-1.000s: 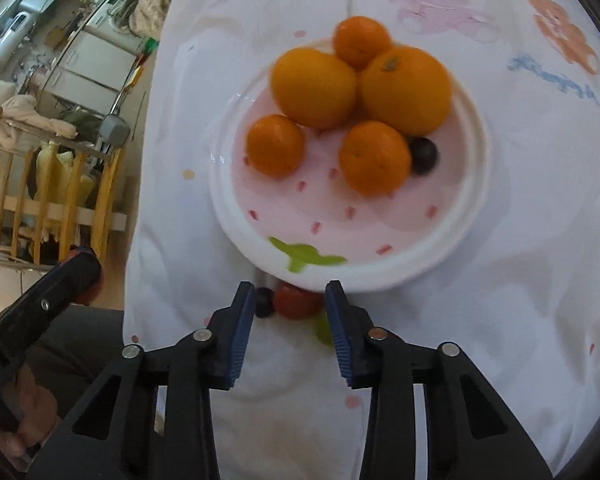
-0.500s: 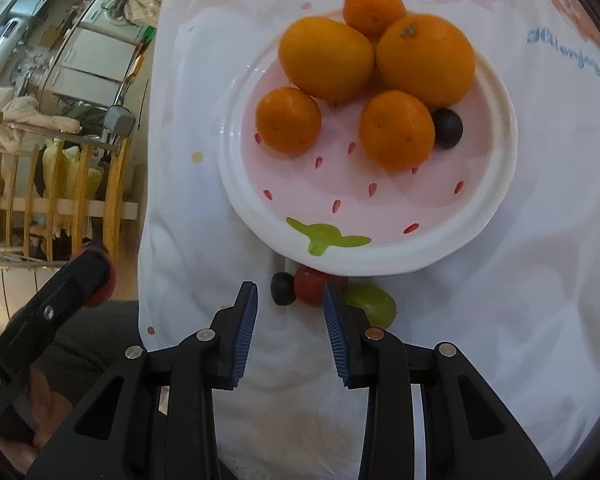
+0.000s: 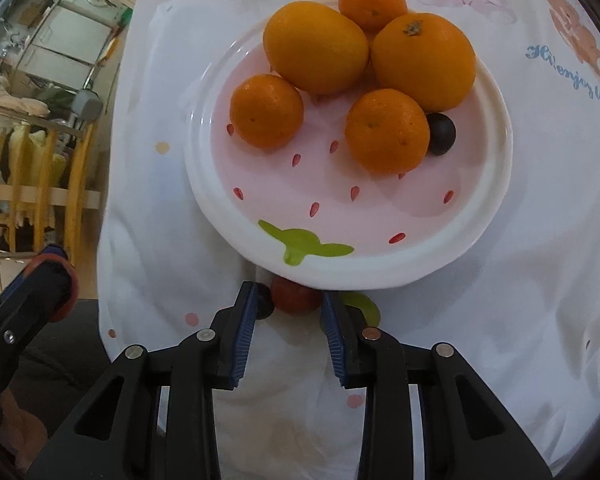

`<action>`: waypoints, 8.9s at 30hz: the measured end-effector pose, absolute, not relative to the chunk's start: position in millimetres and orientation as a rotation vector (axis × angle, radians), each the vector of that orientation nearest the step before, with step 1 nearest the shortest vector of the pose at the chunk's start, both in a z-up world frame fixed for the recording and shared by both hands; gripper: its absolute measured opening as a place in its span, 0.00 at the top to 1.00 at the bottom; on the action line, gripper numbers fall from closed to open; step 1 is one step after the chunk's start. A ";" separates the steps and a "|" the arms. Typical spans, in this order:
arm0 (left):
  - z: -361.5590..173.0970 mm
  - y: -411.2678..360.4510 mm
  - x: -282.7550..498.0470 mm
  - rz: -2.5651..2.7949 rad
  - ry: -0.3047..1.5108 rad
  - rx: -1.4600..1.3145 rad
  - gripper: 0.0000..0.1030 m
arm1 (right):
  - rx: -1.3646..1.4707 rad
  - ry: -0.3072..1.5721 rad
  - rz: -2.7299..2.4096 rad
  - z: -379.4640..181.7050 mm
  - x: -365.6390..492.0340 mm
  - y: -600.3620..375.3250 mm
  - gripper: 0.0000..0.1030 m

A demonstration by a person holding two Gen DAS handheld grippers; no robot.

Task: Organize fruits
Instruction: 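Grasp the small red cherry tomato with the right gripper while the left holds its tomato, then carry both held tomatoes over the pink-dotted plate, then open the right gripper onto the plate while the left gripper releases its tomato, then raise both open grippers away from the plate, then grasp the green tomato beside the plate with the right gripper, then grasp the dark grape with the left gripper while the right gripper lifts the green tomato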

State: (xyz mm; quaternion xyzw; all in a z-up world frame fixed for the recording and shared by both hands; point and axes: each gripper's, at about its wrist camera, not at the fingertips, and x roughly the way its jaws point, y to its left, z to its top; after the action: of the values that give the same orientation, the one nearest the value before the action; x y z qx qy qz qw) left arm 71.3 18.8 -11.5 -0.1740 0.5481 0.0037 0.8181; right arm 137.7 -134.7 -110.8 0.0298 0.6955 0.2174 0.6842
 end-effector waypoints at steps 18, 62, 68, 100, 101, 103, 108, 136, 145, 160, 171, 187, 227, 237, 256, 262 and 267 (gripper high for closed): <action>-12.6 25.3 71.1 0.027 1.156 -0.372 0.68 | 0.108 1.486 0.577 -76.6 108.5 -161.3 0.93; -4.8 27.0 67.9 0.016 1.135 -0.398 0.68 | -0.074 1.584 0.462 -101.6 131.0 -113.3 0.64; -4.5 25.9 67.8 0.011 1.133 -0.399 0.68 | -0.132 1.597 0.425 -108.5 132.7 -106.0 0.61; -7.1 21.6 85.6 0.077 1.138 -0.279 0.68 | 0.359 1.213 0.577 -17.0 138.8 -235.5 0.73; -5.7 21.3 88.9 0.077 1.134 -0.269 0.68 | 0.366 1.205 0.574 -16.5 141.7 -242.7 0.73; -3.8 19.7 98.2 0.076 1.131 -0.243 0.68 | 0.397 1.193 0.572 -20.0 147.2 -250.6 0.73; -8.3 11.7 124.7 0.010 1.143 -0.225 0.68 | 0.423 1.192 0.570 -29.2 163.3 -260.1 0.74; -68.0 -14.3 206.0 -0.053 1.209 -0.207 0.67 | 0.507 1.256 0.545 -89.9 197.6 -264.3 0.65; -61.0 -18.2 202.5 -0.049 1.191 -0.203 0.28 | 0.507 1.239 0.499 -90.4 199.3 -270.4 0.36; -40.5 -26.0 180.3 -0.055 1.135 -0.123 0.28 | 0.499 1.192 0.472 -72.4 185.6 -279.6 0.36; -18.1 -16.8 129.8 -0.066 1.112 -0.107 0.28 | 0.470 1.185 0.436 -59.2 136.5 -288.4 0.36; -59.0 -19.7 88.8 -0.115 1.238 -0.204 0.37 | 0.493 1.230 0.389 -67.2 83.8 -287.3 0.36; -69.2 -6.7 95.8 -0.123 1.325 -0.438 0.65 | 0.485 1.376 0.482 -103.7 96.5 -241.6 0.36; -61.7 1.8 95.8 -0.101 1.292 -0.422 0.65 | 0.212 1.415 0.429 -122.2 102.3 -173.8 0.60; -86.3 -83.2 99.9 -0.224 1.310 -0.137 0.65 | 0.390 1.210 0.418 -58.0 84.3 -287.6 0.70; -104.3 -95.9 107.1 -0.175 1.342 -0.047 0.65 | 0.411 1.165 0.408 -51.1 90.5 -294.3 0.70; -106.2 -88.4 112.2 -0.145 1.351 -0.041 0.81 | 0.415 1.161 0.417 -48.7 91.0 -295.2 0.71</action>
State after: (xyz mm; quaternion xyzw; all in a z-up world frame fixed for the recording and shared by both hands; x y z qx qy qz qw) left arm 112.2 -88.4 -106.2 -0.0187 0.6245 -0.0671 0.7779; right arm 91.0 -295.2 -48.7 0.1931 0.5404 0.1943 0.7956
